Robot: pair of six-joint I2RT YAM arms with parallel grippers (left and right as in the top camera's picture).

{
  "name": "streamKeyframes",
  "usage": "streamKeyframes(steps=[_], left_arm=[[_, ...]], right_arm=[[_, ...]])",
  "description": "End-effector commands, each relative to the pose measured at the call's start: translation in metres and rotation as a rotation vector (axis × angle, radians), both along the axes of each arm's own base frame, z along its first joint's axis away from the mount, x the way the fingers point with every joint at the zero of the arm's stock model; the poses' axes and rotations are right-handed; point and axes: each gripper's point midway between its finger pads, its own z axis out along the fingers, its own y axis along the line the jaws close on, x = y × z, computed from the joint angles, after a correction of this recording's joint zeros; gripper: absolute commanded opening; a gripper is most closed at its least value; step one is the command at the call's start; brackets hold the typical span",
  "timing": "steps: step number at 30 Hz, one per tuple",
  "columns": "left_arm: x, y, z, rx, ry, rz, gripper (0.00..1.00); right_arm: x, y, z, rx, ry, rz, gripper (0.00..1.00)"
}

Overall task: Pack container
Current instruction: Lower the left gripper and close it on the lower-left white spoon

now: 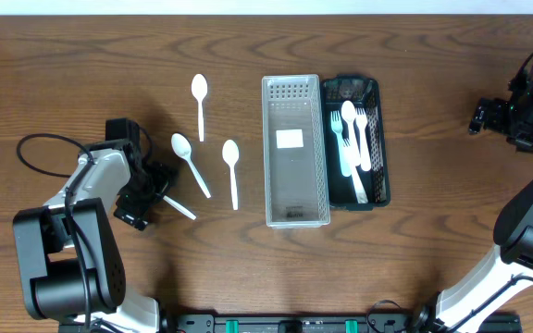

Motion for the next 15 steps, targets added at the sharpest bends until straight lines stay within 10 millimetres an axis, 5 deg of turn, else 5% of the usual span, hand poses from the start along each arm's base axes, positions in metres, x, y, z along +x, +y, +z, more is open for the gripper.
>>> streamKeyframes(steps=[1,10,12,15], left_arm=[[-0.015,-0.0028,-0.0106,-0.015,0.057,0.013,0.98],[-0.0116,0.0004,-0.0112,0.002,0.044,0.012,0.98],[-0.0115,0.0004,-0.0112,0.002,0.043,0.012,0.91],[-0.011,0.0006,-0.0112,0.003,0.041,0.012,0.66]], right_arm=[[-0.0007,-0.0025,0.0016,-0.004,-0.005,0.005,0.99],[-0.0007,-0.0025,0.0015,-0.004,-0.004,0.005,0.99],[-0.0007,-0.0025,0.0016,-0.004,-0.005,0.005,0.99],[-0.0008,-0.0025,0.0016,-0.004,-0.004,0.005,0.99]])
